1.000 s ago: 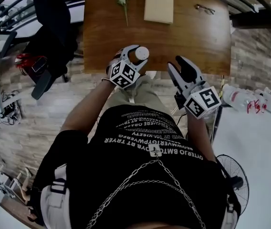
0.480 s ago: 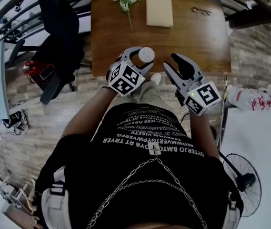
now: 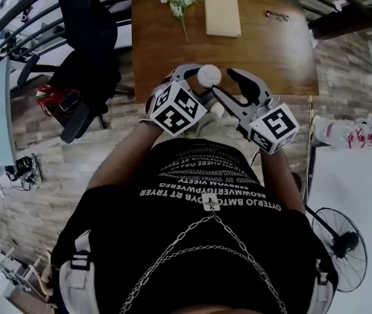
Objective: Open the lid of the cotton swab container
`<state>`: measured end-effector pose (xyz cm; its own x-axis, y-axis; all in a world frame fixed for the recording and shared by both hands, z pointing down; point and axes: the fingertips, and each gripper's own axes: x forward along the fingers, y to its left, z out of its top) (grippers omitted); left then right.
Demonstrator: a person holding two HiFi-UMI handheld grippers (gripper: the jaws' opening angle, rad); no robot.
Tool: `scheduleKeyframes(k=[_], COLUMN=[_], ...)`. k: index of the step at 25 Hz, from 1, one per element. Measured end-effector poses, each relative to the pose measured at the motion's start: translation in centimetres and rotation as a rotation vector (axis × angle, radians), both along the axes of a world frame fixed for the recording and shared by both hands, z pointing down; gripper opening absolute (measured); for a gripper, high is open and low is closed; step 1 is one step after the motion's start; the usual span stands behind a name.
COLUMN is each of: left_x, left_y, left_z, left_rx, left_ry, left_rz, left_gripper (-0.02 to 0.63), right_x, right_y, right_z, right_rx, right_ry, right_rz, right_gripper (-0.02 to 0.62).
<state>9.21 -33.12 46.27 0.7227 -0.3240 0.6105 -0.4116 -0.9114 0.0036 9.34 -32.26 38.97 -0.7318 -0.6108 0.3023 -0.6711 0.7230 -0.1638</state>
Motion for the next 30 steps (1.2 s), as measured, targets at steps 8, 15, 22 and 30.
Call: scheduleKeyframes(k=[8, 15, 22, 30], left_x=[-1.0, -1.2, -1.0, -1.6], left_y=[1.4, 1.9, 2.5, 1.8], left_z=[-1.8, -2.3, -2.7, -3.9], left_rx=[0.035, 0.073, 0.051, 0.059], left_ry=[-0.015, -0.057, -0.026, 0.084], left_rz=[0.025, 0.042, 0.038, -0.071], left_gripper=[0.275, 0.270, 0.268, 0.261], right_x=[-2.8, -3.3, -2.9, -2.9], right_y=[0.9, 1.3, 1.7, 0.7], right_z=[0.2, 0.2, -0.3, -1.2], right_rx=[-0.006, -0.008, -0.003, -0.035], right_ry=[0.088, 0.116, 0.056, -0.151], right_rz=[-0.034, -0.008, 0.046, 0.143], right_gripper=[0.270, 0.256, 0.244, 0.242])
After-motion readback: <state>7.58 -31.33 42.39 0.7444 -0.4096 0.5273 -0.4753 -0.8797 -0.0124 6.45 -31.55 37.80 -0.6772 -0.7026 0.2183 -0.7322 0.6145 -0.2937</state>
